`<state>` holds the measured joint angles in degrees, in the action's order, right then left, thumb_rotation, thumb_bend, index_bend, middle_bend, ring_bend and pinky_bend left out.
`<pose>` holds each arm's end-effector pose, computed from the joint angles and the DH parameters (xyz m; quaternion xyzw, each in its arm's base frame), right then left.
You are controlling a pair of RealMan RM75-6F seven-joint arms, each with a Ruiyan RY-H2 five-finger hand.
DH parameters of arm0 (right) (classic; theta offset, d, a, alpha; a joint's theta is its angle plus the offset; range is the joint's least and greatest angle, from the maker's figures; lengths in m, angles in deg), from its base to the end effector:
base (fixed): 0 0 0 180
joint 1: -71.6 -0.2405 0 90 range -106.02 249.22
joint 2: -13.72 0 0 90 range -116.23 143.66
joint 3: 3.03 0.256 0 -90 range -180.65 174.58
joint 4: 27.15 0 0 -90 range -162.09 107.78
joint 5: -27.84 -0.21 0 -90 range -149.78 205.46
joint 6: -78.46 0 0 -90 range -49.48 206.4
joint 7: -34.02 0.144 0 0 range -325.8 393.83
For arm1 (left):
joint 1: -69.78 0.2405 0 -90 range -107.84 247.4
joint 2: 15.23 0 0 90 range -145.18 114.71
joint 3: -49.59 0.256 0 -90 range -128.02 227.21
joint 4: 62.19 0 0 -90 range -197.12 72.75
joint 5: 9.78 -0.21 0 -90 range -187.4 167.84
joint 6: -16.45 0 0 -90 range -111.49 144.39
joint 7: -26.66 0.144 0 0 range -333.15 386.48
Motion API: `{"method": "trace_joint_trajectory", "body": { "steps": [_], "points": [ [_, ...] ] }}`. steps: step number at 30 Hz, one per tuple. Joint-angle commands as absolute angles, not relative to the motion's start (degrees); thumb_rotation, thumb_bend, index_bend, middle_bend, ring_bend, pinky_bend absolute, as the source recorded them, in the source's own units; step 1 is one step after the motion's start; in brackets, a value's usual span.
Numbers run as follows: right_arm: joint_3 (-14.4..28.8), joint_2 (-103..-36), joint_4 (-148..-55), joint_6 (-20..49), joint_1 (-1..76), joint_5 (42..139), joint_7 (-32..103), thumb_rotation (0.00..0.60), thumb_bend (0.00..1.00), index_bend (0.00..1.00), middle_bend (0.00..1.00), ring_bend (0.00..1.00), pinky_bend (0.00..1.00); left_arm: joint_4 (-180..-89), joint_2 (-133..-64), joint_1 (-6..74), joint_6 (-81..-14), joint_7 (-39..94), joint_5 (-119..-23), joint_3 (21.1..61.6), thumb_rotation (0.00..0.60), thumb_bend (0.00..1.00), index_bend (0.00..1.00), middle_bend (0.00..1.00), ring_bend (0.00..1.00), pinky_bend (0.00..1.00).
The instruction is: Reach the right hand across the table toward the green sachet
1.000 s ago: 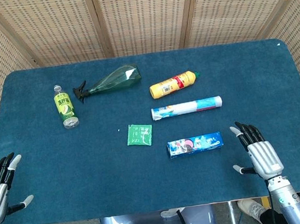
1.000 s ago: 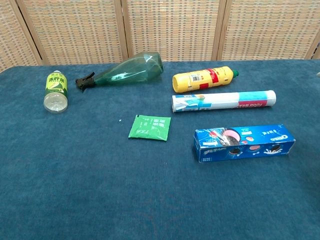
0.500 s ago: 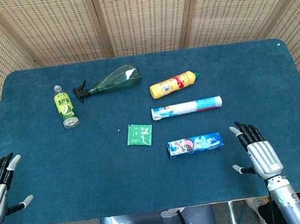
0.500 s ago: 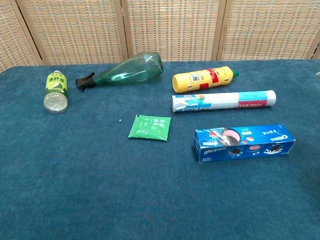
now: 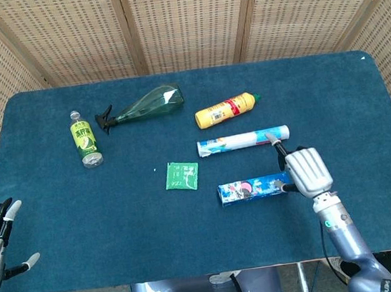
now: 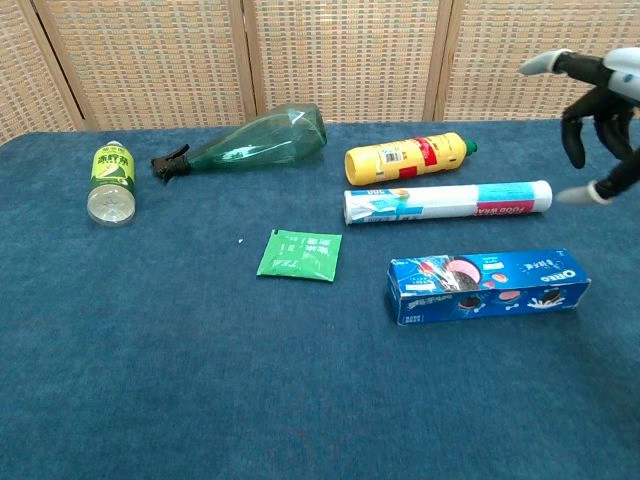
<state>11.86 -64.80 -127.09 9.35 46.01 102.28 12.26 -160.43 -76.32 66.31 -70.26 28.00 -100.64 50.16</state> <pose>-0.1742 -0.2974 0.0725 0.6547 -0.3556 0.4448 0.4971 -0.2907 0.1595 0.1580 -0.6158 -0.3932 -0.3954 0.5566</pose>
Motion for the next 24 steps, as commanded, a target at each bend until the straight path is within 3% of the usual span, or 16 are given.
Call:
{"method": "trace_joint_trajectory", "body": {
  "steps": [1,4,9,16,24],
  "points": [
    [16.25,-68.74,-128.12,14.43,39.30,93.55,3.67,0.600,0.47,0.01,0.82,0.90,0.75,-160.07,-76.38,66.08,-69.70,27.48,-100.16,50.07,0.600,0.06,0.00,0.00,0.00,0.00],
    [17.28,-71.23,-127.20,16.68,35.51,88.15,-0.54,0.600,0.60,0.06,0.84,0.93,0.79,-159.81,-76.36,65.84,-69.18,26.95,-99.82,49.97,0.600,0.06,0.00,0.00,0.00,0.00],
    [18.34,-75.04,-125.12,20.72,29.40,78.00,-4.73,0.600,0.89,0.10,0.89,0.98,0.85,-159.60,-76.30,65.67,-68.78,26.30,-99.49,49.91,0.600,0.06,0.00,0.00,0.00,0.00],
    [16.53,-79.04,-123.62,20.68,21.83,67.16,-14.15,0.600,0.99,0.11,0.91,0.99,0.87,-159.22,-76.33,65.41,-67.96,25.77,-98.85,49.89,0.600,0.06,0.00,0.00,0.00,0.00],
    [15.87,-84.25,-122.19,18.65,14.51,56.29,-20.78,0.600,1.00,0.18,0.92,0.99,0.87,-159.10,-76.25,65.42,-67.70,25.37,-98.49,49.94,0.600,0.06,0.00,0.00,0.00,0.00]
  ]
}}
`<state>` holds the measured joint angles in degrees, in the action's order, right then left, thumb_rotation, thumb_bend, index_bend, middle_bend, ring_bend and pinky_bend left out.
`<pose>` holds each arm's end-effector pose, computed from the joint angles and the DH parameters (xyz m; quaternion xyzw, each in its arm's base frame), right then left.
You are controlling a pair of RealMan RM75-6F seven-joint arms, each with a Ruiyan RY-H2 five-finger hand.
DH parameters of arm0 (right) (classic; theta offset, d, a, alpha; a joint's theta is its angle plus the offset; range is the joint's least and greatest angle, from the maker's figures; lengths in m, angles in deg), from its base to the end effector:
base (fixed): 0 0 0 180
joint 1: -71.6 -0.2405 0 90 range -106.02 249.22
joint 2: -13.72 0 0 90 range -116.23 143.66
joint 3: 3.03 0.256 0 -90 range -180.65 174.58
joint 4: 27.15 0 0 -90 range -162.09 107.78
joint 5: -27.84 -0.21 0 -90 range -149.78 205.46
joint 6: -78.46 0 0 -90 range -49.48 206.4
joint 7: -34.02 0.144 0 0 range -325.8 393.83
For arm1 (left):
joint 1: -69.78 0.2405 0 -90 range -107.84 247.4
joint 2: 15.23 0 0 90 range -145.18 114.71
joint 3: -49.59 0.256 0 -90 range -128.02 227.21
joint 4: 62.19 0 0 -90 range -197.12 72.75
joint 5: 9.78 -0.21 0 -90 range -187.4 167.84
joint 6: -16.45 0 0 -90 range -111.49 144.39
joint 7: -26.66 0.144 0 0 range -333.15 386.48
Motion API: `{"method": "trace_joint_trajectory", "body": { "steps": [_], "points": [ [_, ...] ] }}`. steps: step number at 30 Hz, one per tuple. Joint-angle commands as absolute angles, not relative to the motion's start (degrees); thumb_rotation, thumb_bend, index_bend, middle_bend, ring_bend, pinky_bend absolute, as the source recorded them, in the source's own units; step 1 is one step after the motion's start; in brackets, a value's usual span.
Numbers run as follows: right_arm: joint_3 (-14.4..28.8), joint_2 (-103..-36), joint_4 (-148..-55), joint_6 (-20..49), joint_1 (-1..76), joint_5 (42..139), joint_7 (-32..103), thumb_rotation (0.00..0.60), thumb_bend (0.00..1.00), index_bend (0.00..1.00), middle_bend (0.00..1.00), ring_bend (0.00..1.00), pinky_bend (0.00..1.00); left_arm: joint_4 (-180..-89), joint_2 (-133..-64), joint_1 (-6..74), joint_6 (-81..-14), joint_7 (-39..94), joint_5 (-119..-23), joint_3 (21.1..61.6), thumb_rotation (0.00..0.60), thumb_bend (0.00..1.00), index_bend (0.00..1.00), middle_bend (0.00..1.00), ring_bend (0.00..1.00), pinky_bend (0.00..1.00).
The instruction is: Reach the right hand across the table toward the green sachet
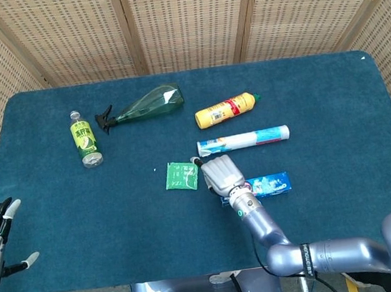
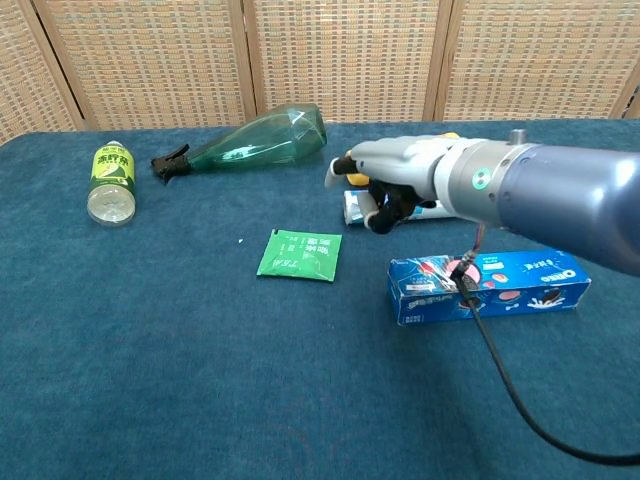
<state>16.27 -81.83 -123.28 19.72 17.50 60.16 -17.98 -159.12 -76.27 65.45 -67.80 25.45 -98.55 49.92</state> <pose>-0.0484 -0.3387 -0.0460 0.7631 -0.3914 0.3065 0.4130 -0.2998 0.1651 0.1568 -0.6112 -0.4140 -0.3867 0.5527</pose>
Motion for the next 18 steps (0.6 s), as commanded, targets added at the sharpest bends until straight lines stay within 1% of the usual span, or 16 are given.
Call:
{"method": "trace_joint_trajectory", "body": {
  "steps": [1,11,18],
  "points": [
    [15.83,-84.82,-121.80,18.50,13.82,55.21,-21.17,0.600,1.00,0.19,0.92,0.99,0.87,-159.05,-76.25,65.38,-67.61,25.31,-98.46,49.95,0.600,0.06,0.00,0.00,0.00,0.00],
    [14.01,-91.02,-113.98,20.11,8.36,48.29,-22.55,0.600,1.00,0.19,0.92,0.99,0.88,-158.14,-76.36,64.89,-66.33,24.20,-97.09,49.59,0.600,0.06,0.00,0.00,0.00,0.00],
    [13.20,-93.66,-110.27,21.15,6.99,48.02,-21.12,0.600,1.00,0.19,0.92,0.99,0.88,-157.91,-76.21,64.64,-65.70,23.78,-96.24,49.32,0.600,0.06,0.00,0.00,0.00,0.00]
  ]
}}
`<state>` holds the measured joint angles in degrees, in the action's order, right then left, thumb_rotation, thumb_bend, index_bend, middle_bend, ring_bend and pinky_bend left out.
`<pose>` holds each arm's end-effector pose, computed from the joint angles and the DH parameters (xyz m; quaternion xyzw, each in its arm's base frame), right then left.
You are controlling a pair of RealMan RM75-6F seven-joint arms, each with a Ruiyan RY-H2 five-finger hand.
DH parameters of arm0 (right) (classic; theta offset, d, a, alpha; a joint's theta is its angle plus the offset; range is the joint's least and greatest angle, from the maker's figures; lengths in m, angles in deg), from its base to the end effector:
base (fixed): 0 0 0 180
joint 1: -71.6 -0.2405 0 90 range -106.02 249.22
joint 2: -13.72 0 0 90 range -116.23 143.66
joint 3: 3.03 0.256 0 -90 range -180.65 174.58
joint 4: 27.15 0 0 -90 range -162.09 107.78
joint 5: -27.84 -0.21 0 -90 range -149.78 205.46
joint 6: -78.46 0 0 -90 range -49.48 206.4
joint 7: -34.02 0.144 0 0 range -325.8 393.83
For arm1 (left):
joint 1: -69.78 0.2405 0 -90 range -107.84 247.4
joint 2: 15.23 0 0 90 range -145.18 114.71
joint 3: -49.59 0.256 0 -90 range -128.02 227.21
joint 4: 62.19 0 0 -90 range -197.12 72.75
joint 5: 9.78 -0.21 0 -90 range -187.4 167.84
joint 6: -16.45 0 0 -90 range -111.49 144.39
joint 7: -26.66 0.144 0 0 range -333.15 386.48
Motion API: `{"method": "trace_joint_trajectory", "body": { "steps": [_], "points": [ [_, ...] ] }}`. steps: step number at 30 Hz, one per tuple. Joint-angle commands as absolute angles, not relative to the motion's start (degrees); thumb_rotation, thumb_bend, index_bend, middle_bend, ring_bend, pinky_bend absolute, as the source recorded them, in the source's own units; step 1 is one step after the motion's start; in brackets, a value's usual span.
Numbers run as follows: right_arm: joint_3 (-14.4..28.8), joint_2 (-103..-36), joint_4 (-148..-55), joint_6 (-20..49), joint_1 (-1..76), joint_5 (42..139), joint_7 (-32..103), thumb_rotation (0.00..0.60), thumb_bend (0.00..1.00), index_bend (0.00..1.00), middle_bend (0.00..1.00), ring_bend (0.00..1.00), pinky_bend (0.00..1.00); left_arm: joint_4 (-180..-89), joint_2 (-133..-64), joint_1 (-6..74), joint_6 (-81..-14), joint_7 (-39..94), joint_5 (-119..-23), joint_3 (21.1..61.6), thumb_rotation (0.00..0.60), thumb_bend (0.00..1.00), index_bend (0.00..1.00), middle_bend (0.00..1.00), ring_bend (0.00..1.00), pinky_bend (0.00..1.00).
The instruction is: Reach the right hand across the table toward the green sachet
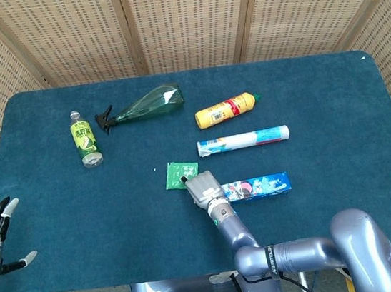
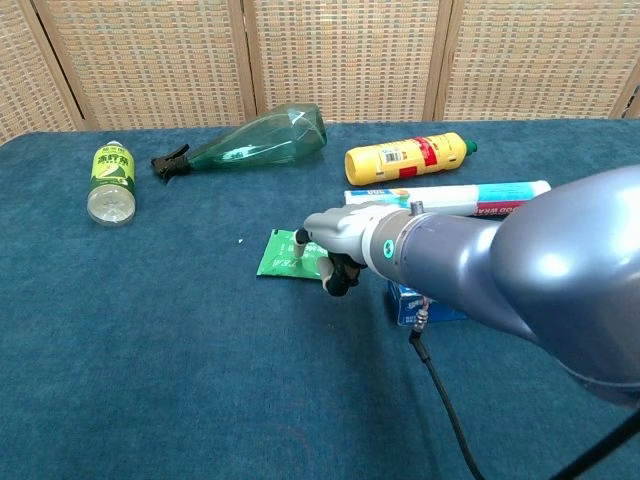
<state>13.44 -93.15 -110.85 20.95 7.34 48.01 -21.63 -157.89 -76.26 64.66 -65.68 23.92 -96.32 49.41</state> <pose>-0.0292 -0.3313 -0.1151 0.7935 -0.3985 0.2349 0.3955 -0.3084 0.1713 0.1573 -0.6055 -0.4278 -0.3768 0.5553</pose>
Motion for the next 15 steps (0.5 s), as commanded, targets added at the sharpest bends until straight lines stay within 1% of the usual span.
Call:
{"method": "trace_joint_trajectory", "body": {
  "steps": [1,15],
  "points": [
    [13.16,-93.80,-110.10,21.14,6.90,48.17,-20.89,0.600,1.00,0.19,0.92,0.99,0.88,-157.93,-76.20,64.61,-65.75,23.69,-96.20,49.23,0.600,0.06,0.00,0.00,0.00,0.00],
    [12.60,-93.73,-111.14,19.24,6.35,48.46,-20.07,0.600,1.00,0.19,0.92,0.99,0.88,-158.38,-76.07,64.56,-66.06,23.74,-96.64,49.27,0.600,0.06,0.00,0.00,0.00,0.00]
  ]
}}
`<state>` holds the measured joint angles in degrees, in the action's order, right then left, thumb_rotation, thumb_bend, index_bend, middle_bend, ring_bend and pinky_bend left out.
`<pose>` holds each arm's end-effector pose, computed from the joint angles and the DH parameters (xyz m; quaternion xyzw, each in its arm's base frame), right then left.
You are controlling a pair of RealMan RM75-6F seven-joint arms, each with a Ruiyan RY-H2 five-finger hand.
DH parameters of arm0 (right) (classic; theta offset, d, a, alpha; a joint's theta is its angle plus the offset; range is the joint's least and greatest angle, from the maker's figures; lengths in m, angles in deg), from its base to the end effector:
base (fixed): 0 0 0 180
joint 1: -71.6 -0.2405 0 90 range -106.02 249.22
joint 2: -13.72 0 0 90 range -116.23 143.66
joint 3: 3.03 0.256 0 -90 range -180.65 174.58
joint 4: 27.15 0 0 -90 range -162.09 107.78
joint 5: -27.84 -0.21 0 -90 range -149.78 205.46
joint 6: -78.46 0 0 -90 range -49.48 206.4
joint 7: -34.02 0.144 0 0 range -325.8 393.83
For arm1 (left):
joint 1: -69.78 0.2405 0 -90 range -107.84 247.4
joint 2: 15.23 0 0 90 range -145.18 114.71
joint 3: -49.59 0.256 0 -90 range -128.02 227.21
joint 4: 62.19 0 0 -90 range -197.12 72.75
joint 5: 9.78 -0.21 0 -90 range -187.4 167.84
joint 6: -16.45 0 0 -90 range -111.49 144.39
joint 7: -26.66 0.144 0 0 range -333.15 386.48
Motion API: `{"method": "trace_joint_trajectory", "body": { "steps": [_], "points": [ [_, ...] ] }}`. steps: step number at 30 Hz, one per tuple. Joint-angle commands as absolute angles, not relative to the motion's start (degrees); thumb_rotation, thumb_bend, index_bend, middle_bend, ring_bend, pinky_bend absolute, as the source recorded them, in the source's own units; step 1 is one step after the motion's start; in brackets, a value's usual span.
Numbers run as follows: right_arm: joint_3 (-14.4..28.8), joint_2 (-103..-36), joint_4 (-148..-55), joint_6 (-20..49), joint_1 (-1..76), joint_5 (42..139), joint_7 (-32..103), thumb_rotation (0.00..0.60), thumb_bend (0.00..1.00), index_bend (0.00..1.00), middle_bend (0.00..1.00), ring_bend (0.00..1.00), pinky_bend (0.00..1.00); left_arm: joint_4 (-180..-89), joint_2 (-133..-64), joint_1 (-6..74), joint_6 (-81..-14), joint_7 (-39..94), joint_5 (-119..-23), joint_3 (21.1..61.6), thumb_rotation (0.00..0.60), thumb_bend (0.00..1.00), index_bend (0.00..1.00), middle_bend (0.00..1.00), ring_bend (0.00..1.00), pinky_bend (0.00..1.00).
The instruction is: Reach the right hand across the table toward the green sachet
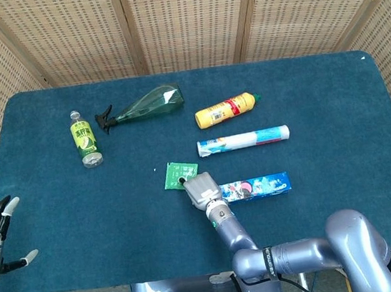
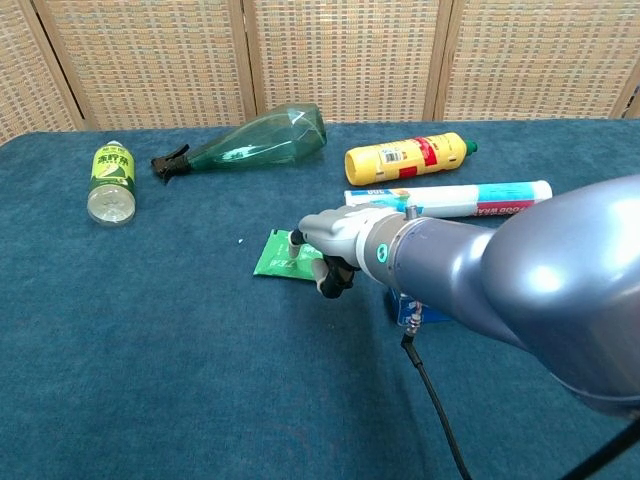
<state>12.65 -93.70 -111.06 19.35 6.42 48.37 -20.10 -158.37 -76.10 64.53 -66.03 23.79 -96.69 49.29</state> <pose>-0.0254 -0.3281 -0.1165 0.7908 -0.3986 0.2420 0.3964 -0.3051 0.1724 0.1580 -0.6053 -0.4257 -0.3833 0.5527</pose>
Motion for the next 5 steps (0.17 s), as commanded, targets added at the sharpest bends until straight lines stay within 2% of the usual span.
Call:
{"method": "trace_joint_trajectory", "body": {
  "steps": [1,5],
  "points": [
    [12.55,-93.78,-111.23,19.12,6.26,48.48,-20.07,0.600,1.00,0.19,0.92,0.99,0.88,-158.37,-76.03,64.56,-66.02,23.73,-96.60,49.29,0.600,0.06,0.00,0.00,0.00,0.00],
    [12.52,-94.04,-111.64,18.88,5.86,48.58,-20.00,0.600,1.00,0.19,0.92,0.99,0.88,-158.41,-75.87,64.65,-66.15,23.47,-96.52,49.28,0.600,0.06,0.00,0.00,0.00,0.00]
  ]
}}
